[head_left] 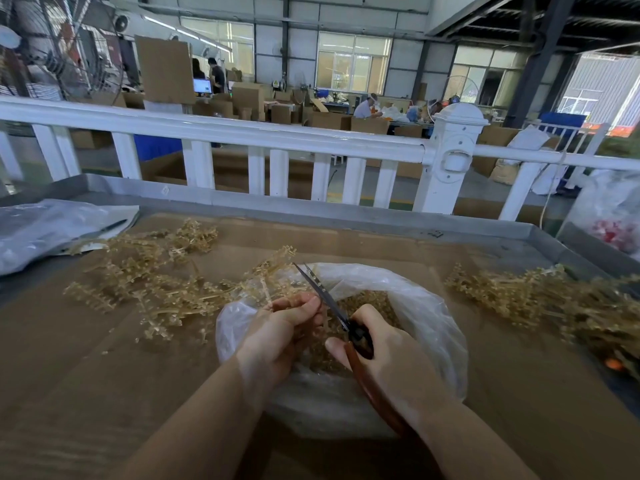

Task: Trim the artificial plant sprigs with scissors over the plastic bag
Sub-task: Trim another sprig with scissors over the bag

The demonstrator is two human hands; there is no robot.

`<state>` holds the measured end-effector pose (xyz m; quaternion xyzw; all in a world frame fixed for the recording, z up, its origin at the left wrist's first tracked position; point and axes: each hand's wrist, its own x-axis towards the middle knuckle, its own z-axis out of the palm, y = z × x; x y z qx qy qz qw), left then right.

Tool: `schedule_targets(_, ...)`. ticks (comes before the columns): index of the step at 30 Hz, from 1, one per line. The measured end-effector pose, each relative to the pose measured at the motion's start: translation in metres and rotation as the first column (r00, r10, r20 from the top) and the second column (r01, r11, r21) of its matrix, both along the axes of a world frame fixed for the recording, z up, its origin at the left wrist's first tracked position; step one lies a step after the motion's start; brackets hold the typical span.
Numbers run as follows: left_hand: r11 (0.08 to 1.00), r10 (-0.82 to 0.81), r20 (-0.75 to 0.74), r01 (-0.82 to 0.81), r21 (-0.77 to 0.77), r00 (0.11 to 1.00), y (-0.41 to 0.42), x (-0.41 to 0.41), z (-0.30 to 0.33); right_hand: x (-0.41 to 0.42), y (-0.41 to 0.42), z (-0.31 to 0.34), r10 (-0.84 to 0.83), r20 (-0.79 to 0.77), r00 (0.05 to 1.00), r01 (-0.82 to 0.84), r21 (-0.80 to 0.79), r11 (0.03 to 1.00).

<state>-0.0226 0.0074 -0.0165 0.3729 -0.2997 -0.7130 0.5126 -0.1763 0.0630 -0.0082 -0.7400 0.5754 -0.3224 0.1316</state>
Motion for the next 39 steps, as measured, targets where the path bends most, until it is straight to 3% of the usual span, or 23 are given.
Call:
schedule_targets(21, 1.000, -0.008, 0.164, 0.011, -0.019, 0.986, 0.0036, 0.0039, 0.0045, -0.0034, -0.0015, -0.0025, -0.013, 0.005, 1.000, 0.013, -0.020, 1.000)
schedule_targets(39, 0.999, -0.015, 0.195, 0.006, 0.050, 0.981, 0.0025, 0.0041, 0.0017, -0.0058, -0.0029, -0.0068, -0.020, -0.003, 1.000, 0.019, -0.044, 0.999)
